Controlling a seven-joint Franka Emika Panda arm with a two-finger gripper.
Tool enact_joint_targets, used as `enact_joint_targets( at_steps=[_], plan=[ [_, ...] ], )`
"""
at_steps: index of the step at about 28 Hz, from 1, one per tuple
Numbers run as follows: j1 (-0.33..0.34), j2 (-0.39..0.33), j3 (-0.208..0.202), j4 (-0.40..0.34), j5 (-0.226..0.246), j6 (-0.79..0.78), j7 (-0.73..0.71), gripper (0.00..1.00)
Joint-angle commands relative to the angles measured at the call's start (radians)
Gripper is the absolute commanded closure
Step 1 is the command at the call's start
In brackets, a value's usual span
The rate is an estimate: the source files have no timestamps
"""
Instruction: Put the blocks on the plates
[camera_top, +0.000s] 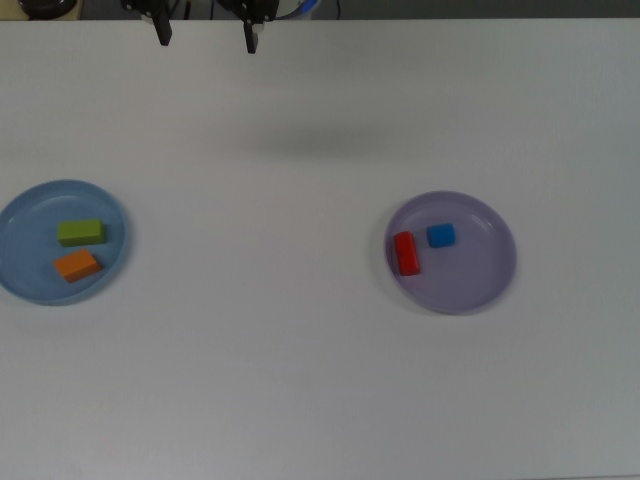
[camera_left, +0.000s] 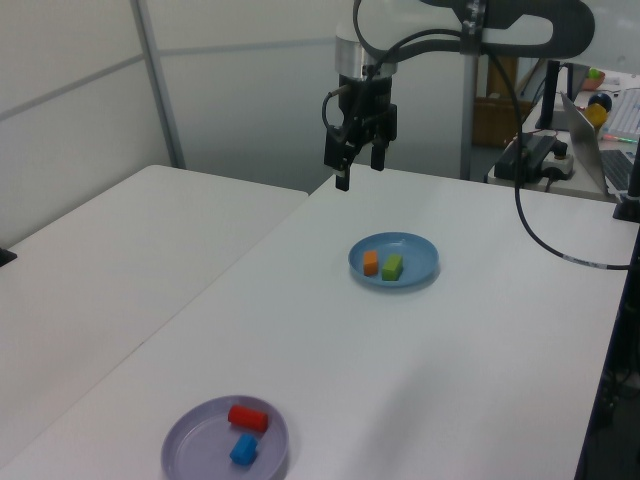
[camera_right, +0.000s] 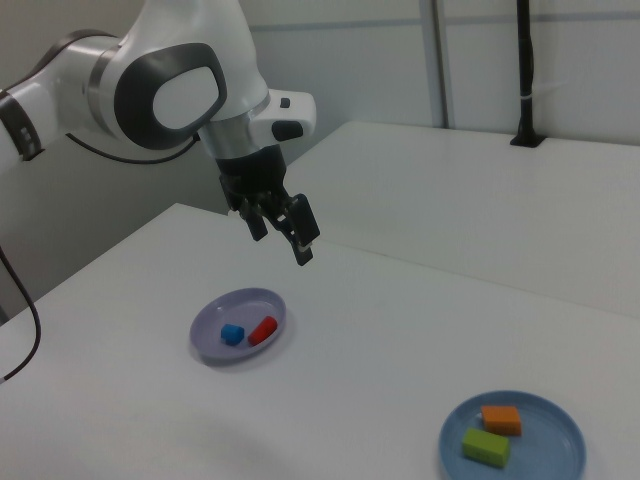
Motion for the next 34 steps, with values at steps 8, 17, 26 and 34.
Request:
enact_joint_targets(
  at_steps=[8, 17, 26, 34],
  plan=[
    [-0.114, -0.021, 0.156, -0.029, 0.039, 0.027, -0.015, 0.0],
    [-0.11, -0.021, 0.159, -0.014, 0.027, 0.016, -0.04, 0.0],
    [-0.108, -0.024, 0.153, 0.01, -0.059, -0.022, -0.035, 0.0],
    [-0.107, -0.036, 0.157, 0.029, -0.096, -0.079, -0.049, 0.0]
  ],
)
